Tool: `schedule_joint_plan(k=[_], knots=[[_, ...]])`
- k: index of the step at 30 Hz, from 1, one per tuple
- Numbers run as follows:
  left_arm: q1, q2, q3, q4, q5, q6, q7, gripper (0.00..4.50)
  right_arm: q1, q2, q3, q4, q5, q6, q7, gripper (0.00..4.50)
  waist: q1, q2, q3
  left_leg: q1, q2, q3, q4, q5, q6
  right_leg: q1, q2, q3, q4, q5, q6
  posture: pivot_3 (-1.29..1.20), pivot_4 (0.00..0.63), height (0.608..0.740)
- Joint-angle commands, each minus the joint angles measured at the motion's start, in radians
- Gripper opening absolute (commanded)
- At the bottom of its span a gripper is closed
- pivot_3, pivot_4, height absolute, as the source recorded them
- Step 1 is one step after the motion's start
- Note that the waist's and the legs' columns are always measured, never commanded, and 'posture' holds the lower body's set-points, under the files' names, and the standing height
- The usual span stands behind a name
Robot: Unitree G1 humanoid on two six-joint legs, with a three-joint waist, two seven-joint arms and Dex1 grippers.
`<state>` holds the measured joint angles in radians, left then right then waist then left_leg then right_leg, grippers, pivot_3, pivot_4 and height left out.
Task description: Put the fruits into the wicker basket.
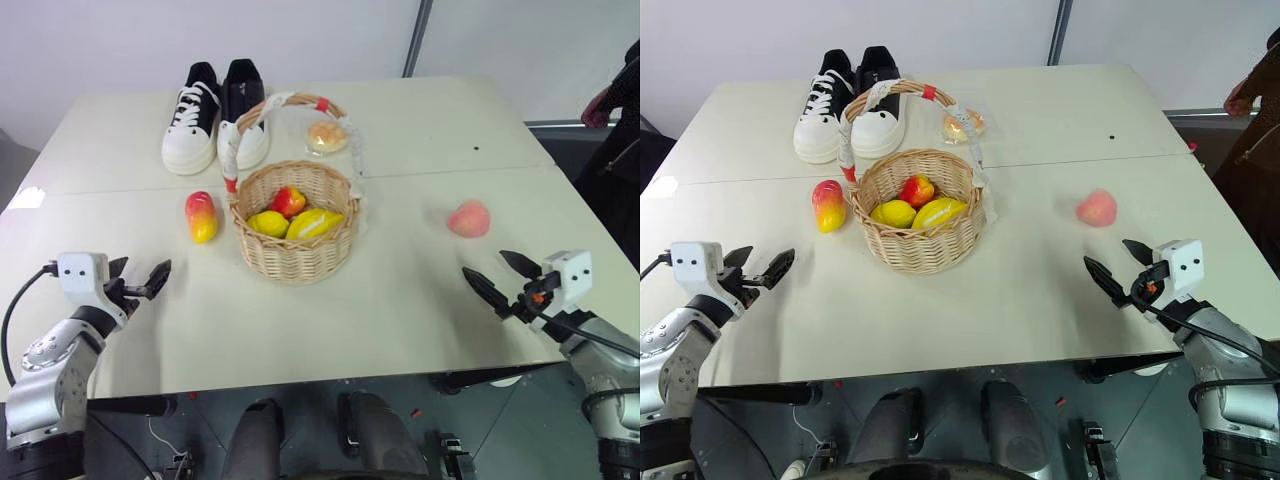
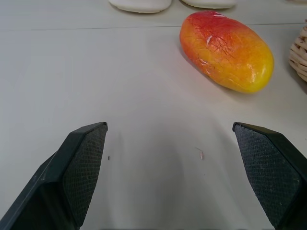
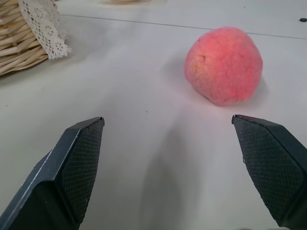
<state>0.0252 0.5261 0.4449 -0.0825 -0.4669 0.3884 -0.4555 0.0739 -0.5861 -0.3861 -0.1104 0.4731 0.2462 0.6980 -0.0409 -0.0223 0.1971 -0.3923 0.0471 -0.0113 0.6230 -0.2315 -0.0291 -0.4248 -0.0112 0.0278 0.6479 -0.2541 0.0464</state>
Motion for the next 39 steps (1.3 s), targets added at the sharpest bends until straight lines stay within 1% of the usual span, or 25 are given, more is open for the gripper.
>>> schedule_joint_plan(k=[1,9,13,15,17,20,23,26,30,32,39], knots=[[-0.005,0.007,0.008,-0.039,0.003,-0.004,0.007,4.5,-0.018,0.006,-0.002,-0.017,-0.006,-0.024,-0.008,4.44,0.0,0.0,0.0,0.0,0.0,0.0,0.0,0.0,0.0,0.0,0.0,0.0,0.0,0.0,0.0,0.0,0.15,0.74],[0.001,-0.002,0.04,-0.063,-0.038,0.031,0.03,4.5,-0.066,0.005,0.021,0.004,-0.012,-0.036,0.007,4.44,0.001,0.0,0.0,0.0,0.0,0.0,0.0,0.0,0.0,0.0,0.0,0.0,0.0,0.0,0.0,0.0,0.15,0.74],[-0.039,-0.009,0.058,-0.093,-0.096,0.094,0.061,4.5,-0.097,-0.017,0.046,-0.029,-0.005,-0.01,0.04,4.44,0.001,0.0,0.0,0.0,0.0,0.0,0.0,0.0,0.0,0.0,0.0,0.0,0.0,0.0,0.0,0.0,0.15,0.74],[-0.071,0.008,0.041,-0.106,-0.084,0.126,0.092,4.5,-0.109,-0.033,0.054,-0.065,0.007,0.01,0.056,4.44,0.002,0.0,0.0,0.0,0.0,0.0,0.001,0.0,0.0,0.0,0.0,0.0,0.001,0.0,0.0,0.0,0.15,0.74],[-0.123,0.033,0.015,-0.105,-0.057,0.162,0.124,4.5,-0.118,-0.055,0.053,-0.119,0.038,0.05,0.072,4.44,0.004,0.0,0.0,0.0,0.0,0.0,0.001,0.0,0.0,0.0,0.0,0.0,0.001,0.0,0.0,0.0,0.15,0.74],[-0.242,0.054,-0.002,-0.072,-0.065,0.231,0.159,4.5,-0.13,-0.112,0.063,-0.247,0.112,0.136,0.113,4.44,0.005,0.0,0.0,0.0,0.0,0.0,0.001,0.0,0.0,0.0,0.001,0.0,0.001,0.0,0.001,0.0,0.15,0.74],[-0.357,0.071,-0.053,-0.037,-0.051,0.306,0.17,4.5,-0.177,-0.169,0.08,-0.371,0.208,0.238,0.133,4.44,0.006,0.0,0.0,0.0,0.0,0.0,0.001,0.0,0.0,0.0,0.001,0.0,0.001,0.001,0.002,0.0,0.15,0.74],[-0.46,0.073,-0.103,0.021,-0.02,0.387,0.208,4.5,-0.245,-0.202,0.131,-0.455,0.252,0.304,0.126,4.44,0.001,-0.001,0.0,0.0,0.0,0.0,0.001,0.0,0.0,0.0,0.001,0.0,0.001,0.002,0.004,0.0,0.15,0.74],[-0.59,0.06,-0.183,0.109,0.042,0.474,0.26,4.5,-0.34,-0.183,0.215,-0.513,0.26,0.335,0.099,4.44,-0.001,-0.002,0.0,0.0,0.0,-0.001,0.001,0.0,0.0,0.0,0.002,0.0,0.001,0.003,0.005,0.0,0.15,0.74],[-0.659,0.046,-0.213,0.161,0.066,0.551,0.299,4.5,-0.37,-0.176,0.246,-0.527,0.255,0.339,0.092,4.44,0.001,-0.003,0.001,0.0,0.0,-0.001,0.001,0.0,0.0,0.0,0.002,0.0,0.001,0.004,0.006,0.0,0.15,0.74],[-0.78,-0.019,-0.249,0.263,0.114,0.637,0.348,4.5,-0.438,-0.155,0.283,-0.553,0.285,0.357,0.071,4.44,0.005,-0.003,0.001,-0.002,-0.001,-0.001,0.002,0.0,0.0,0.0,0.001,0.0,0.001,0.004,0.008,0.0,0.15,0.74]])
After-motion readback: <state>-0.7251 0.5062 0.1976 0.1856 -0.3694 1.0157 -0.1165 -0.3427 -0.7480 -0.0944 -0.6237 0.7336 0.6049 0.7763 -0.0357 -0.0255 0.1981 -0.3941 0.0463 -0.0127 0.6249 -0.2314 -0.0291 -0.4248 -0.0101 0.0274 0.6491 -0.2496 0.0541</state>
